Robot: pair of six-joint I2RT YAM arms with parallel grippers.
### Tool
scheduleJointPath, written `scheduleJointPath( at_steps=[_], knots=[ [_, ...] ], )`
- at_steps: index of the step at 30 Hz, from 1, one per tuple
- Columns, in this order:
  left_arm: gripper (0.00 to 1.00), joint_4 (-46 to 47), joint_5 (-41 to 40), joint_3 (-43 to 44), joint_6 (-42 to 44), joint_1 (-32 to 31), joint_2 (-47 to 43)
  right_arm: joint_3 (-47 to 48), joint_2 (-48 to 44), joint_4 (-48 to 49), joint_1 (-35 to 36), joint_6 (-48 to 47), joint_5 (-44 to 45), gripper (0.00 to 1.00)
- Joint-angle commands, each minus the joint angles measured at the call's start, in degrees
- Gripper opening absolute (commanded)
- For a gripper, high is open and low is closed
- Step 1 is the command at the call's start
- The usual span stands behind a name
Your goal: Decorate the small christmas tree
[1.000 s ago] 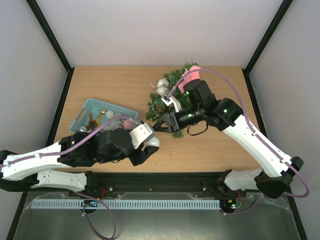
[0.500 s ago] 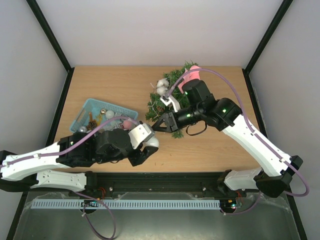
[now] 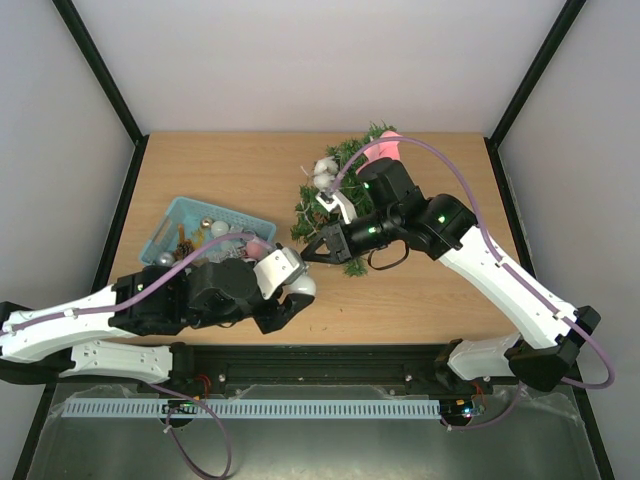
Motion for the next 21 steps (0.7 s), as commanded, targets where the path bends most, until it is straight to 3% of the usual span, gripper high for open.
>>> scheduleJointPath(
  at_steps=[1,15,21],
  knots=[
    [0.44,1.41,-0.33,-0.68,-0.39,-0.39,-1.03,1.69,0.4,0.75,0.28,-0.59,-0.16,0.22],
    [0.44,1.68,-1.07,-1.39,-0.37,-0.4,-1.09,1.4,-0.18,1.7,0.37,0.2,-0.84,0.02],
    [0.44,1.47,-1.78,-1.75,-0.55,-0.4,-1.0,1.5,-0.8,2.19,0.38,0.72,-0.64,0.01]
  ],
)
